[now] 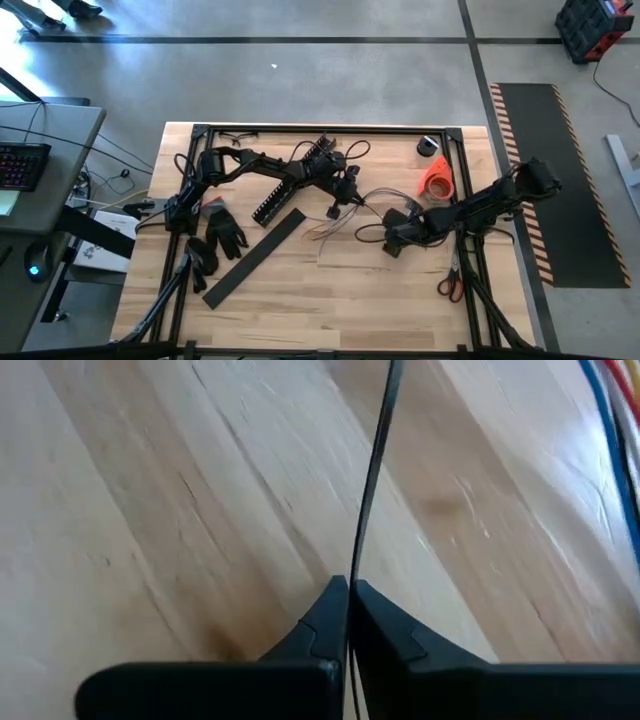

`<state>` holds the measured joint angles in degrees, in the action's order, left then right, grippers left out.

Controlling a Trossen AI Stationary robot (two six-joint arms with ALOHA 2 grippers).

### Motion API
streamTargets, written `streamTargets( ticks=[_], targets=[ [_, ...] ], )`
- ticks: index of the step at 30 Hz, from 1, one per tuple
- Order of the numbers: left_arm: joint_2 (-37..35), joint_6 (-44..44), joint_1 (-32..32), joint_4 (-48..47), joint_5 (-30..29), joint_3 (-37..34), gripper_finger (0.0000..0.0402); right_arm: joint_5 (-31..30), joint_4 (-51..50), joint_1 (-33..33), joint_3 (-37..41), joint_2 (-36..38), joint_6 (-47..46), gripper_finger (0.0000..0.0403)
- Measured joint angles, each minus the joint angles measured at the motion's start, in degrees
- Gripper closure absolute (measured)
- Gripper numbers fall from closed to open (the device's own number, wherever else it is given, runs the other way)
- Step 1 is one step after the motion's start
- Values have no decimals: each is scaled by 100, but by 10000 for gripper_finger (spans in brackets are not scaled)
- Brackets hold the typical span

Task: Ziptie cables
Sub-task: Wrap the cables together using the black zip tie

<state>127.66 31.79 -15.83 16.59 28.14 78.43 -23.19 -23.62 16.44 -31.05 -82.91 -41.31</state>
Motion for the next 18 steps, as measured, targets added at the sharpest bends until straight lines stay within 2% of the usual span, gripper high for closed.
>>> streamTargets(
  ticks=[6, 10, 14, 18],
  targets=[
    [0, 16, -25, -19, 0, 0, 401, -12, -155, 36, -9, 21, -189, 402],
    [0, 34, -20, -48, 2, 0, 401, 573, -686, -417, -151, 208, -220, 387],
    [0, 37, -25, -60, -2, 0, 401, 838, -711, -788, -226, 545, 261, 323],
    [0, 39, -19, -75, 1, 0, 401, 389, -230, -969, -260, 914, 1327, 243]
  ],
)
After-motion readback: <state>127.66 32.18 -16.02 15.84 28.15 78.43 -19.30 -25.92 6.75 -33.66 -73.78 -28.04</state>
